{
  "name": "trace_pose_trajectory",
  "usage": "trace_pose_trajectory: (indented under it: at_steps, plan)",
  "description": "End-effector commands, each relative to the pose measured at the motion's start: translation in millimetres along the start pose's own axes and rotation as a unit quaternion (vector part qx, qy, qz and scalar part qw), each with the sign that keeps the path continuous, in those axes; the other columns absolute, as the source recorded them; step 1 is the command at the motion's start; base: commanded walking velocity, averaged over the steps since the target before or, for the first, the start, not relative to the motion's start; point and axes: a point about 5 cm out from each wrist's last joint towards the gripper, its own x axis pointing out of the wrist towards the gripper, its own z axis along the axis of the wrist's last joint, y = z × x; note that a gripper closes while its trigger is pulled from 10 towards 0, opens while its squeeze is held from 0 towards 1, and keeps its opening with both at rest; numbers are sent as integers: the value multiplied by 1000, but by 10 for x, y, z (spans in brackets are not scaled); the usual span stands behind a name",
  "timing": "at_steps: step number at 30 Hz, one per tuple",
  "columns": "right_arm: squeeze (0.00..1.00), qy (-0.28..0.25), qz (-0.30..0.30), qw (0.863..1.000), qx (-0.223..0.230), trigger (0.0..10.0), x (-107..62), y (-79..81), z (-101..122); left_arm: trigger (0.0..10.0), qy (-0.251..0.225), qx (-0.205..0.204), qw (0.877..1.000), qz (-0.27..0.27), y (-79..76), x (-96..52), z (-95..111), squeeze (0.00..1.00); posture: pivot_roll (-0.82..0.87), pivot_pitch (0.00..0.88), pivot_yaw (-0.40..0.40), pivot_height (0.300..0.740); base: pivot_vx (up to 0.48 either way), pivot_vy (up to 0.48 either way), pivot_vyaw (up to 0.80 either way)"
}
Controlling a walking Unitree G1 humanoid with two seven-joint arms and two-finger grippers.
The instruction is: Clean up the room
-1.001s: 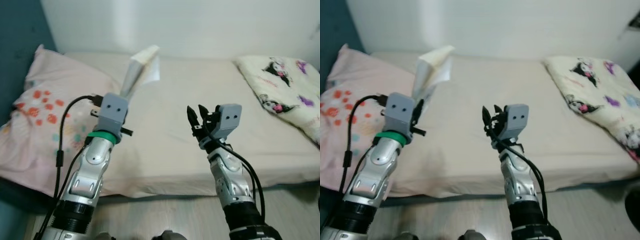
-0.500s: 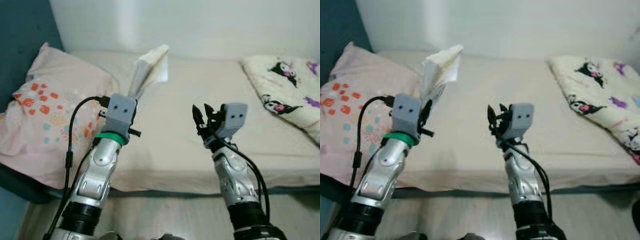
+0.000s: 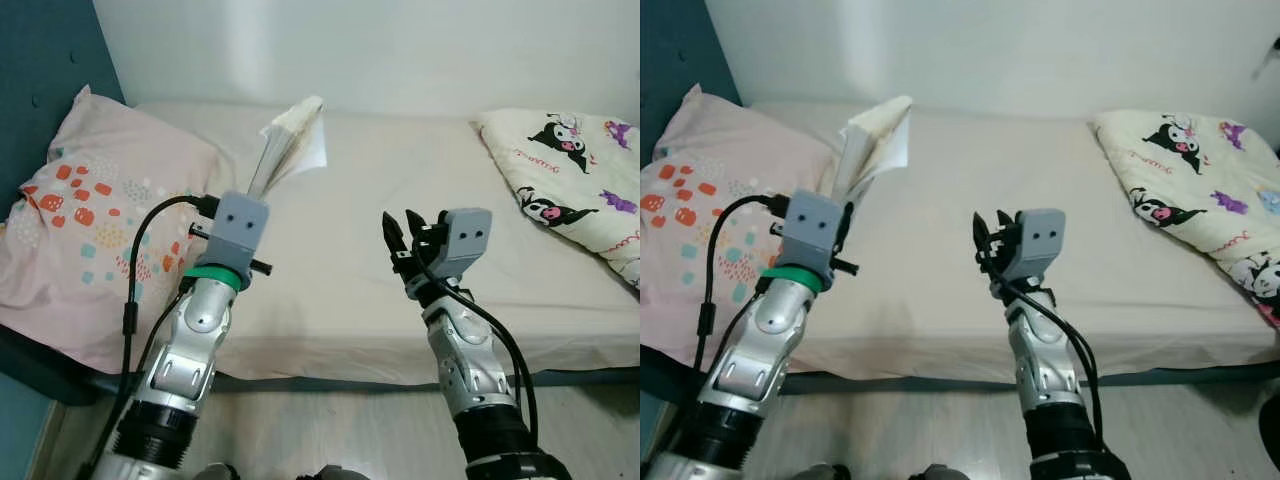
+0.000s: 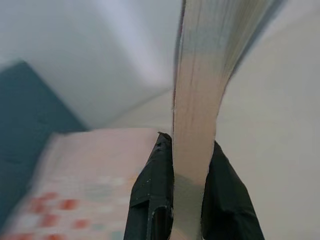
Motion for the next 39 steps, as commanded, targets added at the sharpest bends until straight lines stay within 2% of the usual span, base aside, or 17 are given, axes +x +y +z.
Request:
trace_pose_trajectory:
  at_steps: [1, 2, 3, 4, 6, 8, 14, 25, 32, 39]
  plan:
    - [0, 3, -6, 1000, -2, 10000, -40, -21, -30, 10000, -22, 29, 999, 9, -26, 17, 57, 0, -63, 52, -24, 713, 0, 0, 0]
    - [0, 4, -7, 1000, -3, 10000, -43, -21, -36, 10000, -25, 72, 997, 14, -24, 34, 21, 0, -61, 52, -23, 713, 0, 0, 0]
    - [0, 4, -9, 1000, -3, 10000, -47, -22, -40, 10000, -36, 133, 990, 16, -33, 52, -30, 0, -61, 52, -23, 713, 0, 0, 0]
    - [0, 4, -9, 1000, -3, 10000, -47, -22, -40, 10000, -36, 133, 990, 16, -33, 52, -30, 0, -61, 52, -23, 713, 0, 0, 0]
    - [0, 2, -12, 1000, -3, 10000, -47, -20, -38, 10000, -55, 232, 971, 19, -43, 74, -160, 0, -62, 56, -27, 703, 0, 0, 0]
    - [0, 1, -14, 1000, -2, 10000, -47, -23, -35, 10000, -58, 268, 962, 20, -48, 79, -240, 0, -62, 56, -27, 693, 0, 0, 0]
    - [0, 1, -17, 1000, -2, 10000, -64, -38, -32, 10000, -52, 295, 954, 17, -93, 71, -346, 0, -77, 63, -27, 673, 0, 0, 0]
    - [0, 5, -19, 1000, -3, 10000, -87, -52, -38, 10000, -54, 311, 949, 23, -185, 71, -430, 0, -81, 66, -26, 628, 0, 0, 0]
    - [0, 5, -19, 1000, -1, 10000, -86, -44, -43, 10000, -42, 309, 950, 30, -186, 66, -489, 0, -76, 61, -23, 603, 0, 0, 0]
    - [0, 5, -24, 1000, 7, 10000, -73, -47, -43, 10000, -34, 307, 951, 31, -193, 53, -510, 0, -71, 61, -20, 603, 0, 0, 0]
